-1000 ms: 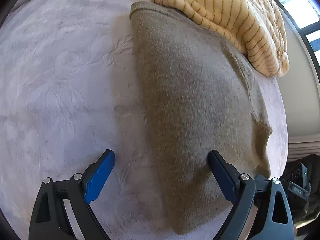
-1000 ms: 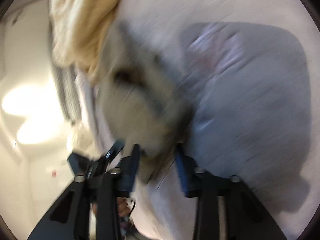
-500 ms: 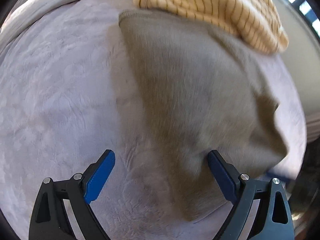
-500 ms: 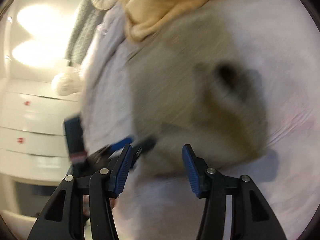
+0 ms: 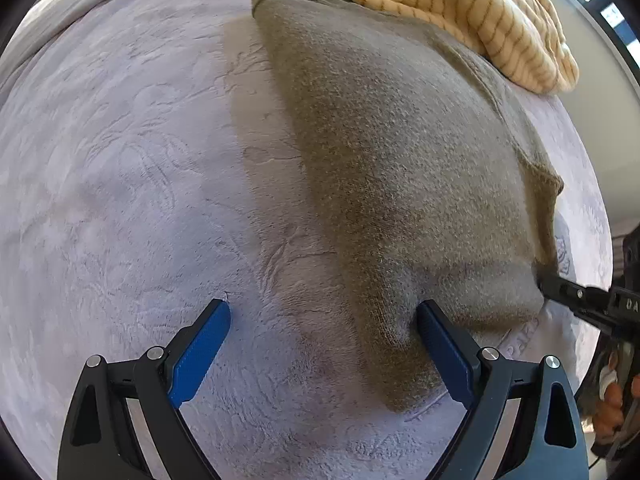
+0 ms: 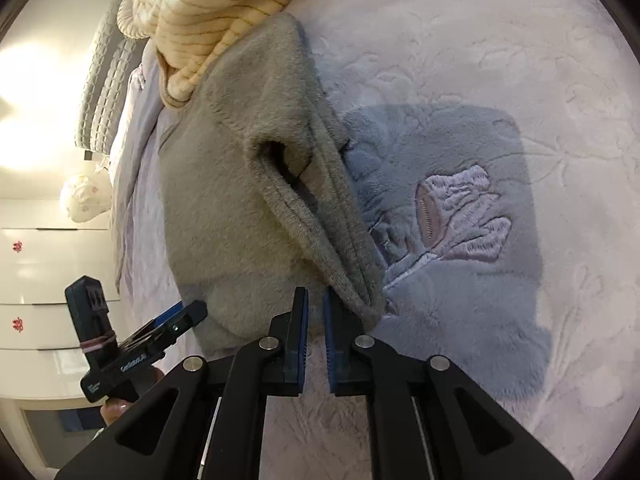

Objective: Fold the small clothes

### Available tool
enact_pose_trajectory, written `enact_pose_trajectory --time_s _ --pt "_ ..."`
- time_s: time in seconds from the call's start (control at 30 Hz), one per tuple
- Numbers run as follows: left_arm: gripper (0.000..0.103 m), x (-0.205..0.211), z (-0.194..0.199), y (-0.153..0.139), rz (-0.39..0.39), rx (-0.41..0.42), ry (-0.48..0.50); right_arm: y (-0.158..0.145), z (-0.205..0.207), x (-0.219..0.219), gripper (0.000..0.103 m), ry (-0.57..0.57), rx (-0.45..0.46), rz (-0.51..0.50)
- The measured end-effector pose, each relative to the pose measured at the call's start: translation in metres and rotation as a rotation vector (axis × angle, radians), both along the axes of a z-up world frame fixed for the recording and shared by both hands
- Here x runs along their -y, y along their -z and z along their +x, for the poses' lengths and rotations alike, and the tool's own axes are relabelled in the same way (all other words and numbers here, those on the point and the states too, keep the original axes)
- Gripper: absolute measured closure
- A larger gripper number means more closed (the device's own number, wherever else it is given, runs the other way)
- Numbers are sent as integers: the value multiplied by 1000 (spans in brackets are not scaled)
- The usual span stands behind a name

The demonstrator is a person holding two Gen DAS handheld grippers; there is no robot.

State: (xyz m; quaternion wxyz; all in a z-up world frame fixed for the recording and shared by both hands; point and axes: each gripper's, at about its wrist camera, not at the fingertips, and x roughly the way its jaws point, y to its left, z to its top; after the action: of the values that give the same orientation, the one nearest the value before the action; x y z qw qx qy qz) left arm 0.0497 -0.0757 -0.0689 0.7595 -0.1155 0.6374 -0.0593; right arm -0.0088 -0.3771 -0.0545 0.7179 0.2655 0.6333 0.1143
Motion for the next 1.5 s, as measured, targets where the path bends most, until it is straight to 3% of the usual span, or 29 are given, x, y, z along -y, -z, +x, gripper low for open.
enact_pose_trajectory --time_s 0.13,0.27,0.33,0.87,0.97,1.13,1.17,1.23,1.37,1.5 --pt "8 -6 -3 -5 9 3 -18 -19 -4 -4 90 -48 46 -11" --pt "8 -7 -15 -13 20 15 -37 -34 -6 0 70 -78 83 -24" --pt "8 -8 -15 -16 22 15 -47 -39 -4 -5 67 -82 98 -26" --pt "8 -32 -24 -21 36 12 -97 -32 1 -2 65 -70 78 -7" --pt "8 -32 -21 -21 55 13 -102 -34 4 -2 51 -71 86 -8" --pt "8 -45 -16 -28 70 56 -171 -41 8 -1 45 -86 107 -18" --pt "0 -48 -15 -29 90 66 -183 -43 10 -1 41 -90 113 -22" --pt "0 -54 -13 -33 111 78 -202 -48 14 1 37 -97 128 -34" --pt "0 -61 -3 -36 71 79 -226 -54 29 7 30 -110 152 -62" --pt "0 -64 16 -32 5 65 -257 -46 53 15 29 -124 137 -79"
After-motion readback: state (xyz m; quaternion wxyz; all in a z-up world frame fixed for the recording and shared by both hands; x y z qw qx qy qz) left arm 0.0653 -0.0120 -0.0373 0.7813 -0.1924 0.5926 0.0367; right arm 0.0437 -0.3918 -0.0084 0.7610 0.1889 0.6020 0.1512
